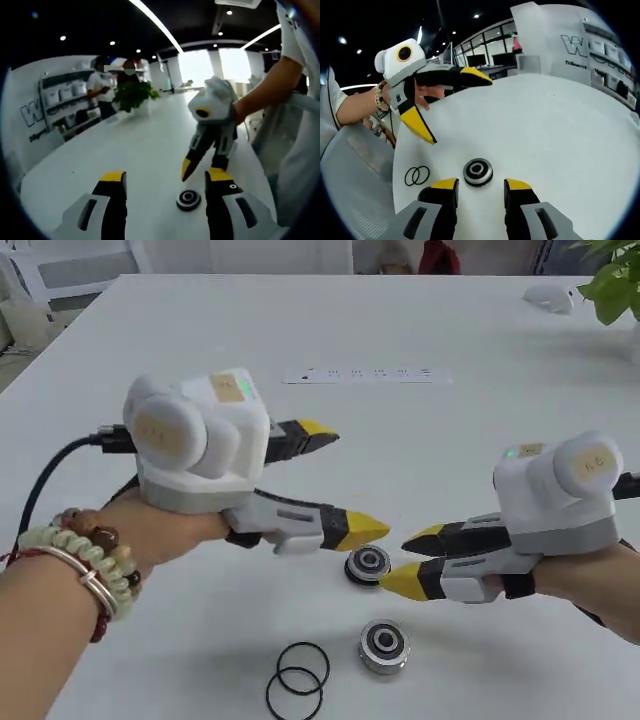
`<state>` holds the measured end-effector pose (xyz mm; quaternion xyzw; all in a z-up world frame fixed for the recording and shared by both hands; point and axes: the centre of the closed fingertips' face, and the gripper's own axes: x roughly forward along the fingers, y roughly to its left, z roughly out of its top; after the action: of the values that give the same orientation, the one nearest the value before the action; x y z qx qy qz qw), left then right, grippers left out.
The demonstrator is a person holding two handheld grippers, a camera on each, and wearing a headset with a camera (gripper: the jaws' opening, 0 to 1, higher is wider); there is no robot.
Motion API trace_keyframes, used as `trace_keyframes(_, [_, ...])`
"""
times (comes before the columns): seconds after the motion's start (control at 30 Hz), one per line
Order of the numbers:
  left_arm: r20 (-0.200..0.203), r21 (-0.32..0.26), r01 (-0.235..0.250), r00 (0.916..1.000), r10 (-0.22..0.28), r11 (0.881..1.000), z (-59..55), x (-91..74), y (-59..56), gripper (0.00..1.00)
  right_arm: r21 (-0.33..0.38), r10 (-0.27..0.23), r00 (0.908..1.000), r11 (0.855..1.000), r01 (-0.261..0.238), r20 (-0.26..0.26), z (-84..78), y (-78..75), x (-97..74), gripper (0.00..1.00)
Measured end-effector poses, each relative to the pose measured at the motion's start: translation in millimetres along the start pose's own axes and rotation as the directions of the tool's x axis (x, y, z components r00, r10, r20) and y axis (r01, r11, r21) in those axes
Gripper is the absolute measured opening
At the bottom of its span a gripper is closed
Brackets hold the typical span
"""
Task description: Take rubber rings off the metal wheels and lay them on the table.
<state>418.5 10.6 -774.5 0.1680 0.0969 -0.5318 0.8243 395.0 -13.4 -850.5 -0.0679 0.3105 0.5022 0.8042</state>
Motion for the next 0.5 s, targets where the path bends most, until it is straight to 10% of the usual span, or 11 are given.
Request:
trace_keyframes(0.1, [0.016, -0.088, 0.013, 0.9998, -0.011, 0.996, -9.2, 3.9, -5.6, 0.61, 0.012, -0.001, 1.0000, 1.000, 0.001, 0.007, 0.1, 0.6, 1.3, 0.33])
trace_keyframes(0.5, [-0.062, -0.089, 0.041, 0.9969, -0.047, 0.995, -41.4, 19.4, -25.9, 0.33, -0.006, 0.005, 0.9998, 1.000, -0.005, -0.020, -5.2, 5.0, 6.9, 0.30])
